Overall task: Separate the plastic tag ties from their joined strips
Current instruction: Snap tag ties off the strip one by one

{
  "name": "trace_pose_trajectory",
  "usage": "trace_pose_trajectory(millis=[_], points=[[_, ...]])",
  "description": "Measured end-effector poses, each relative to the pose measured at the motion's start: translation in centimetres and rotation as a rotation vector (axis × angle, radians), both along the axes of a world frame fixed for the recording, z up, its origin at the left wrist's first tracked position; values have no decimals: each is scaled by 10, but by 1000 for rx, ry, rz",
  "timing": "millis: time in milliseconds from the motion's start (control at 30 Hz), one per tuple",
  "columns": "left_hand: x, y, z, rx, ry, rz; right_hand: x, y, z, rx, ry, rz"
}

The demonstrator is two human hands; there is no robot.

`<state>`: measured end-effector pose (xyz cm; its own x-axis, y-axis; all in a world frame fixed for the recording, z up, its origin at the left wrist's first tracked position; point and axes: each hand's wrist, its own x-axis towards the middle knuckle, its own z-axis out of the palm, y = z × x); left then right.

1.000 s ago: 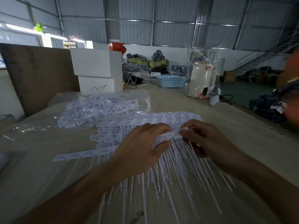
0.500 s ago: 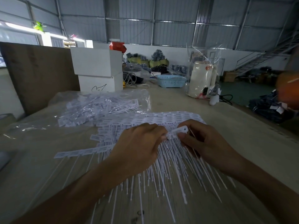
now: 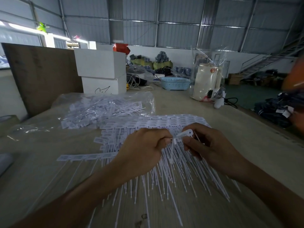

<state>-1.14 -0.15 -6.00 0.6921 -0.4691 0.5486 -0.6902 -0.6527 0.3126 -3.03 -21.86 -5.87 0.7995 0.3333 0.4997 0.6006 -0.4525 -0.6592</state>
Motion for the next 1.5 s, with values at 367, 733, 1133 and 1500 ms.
trace_pose_trajectory(millis=[367,733,1133,1500], points=[[8,-1,-5,-173,174,-121,0,-1,2,-26,-55,-82],[1,1,-1,-118,222,-223,10,-18,6,-153,-226,-453],[-8,-5,-1,-14,-76,-27,0,1,-1,-66,181,-35],[-11,-7,-2,5,-80,21,-9,11,4,198,453,63]])
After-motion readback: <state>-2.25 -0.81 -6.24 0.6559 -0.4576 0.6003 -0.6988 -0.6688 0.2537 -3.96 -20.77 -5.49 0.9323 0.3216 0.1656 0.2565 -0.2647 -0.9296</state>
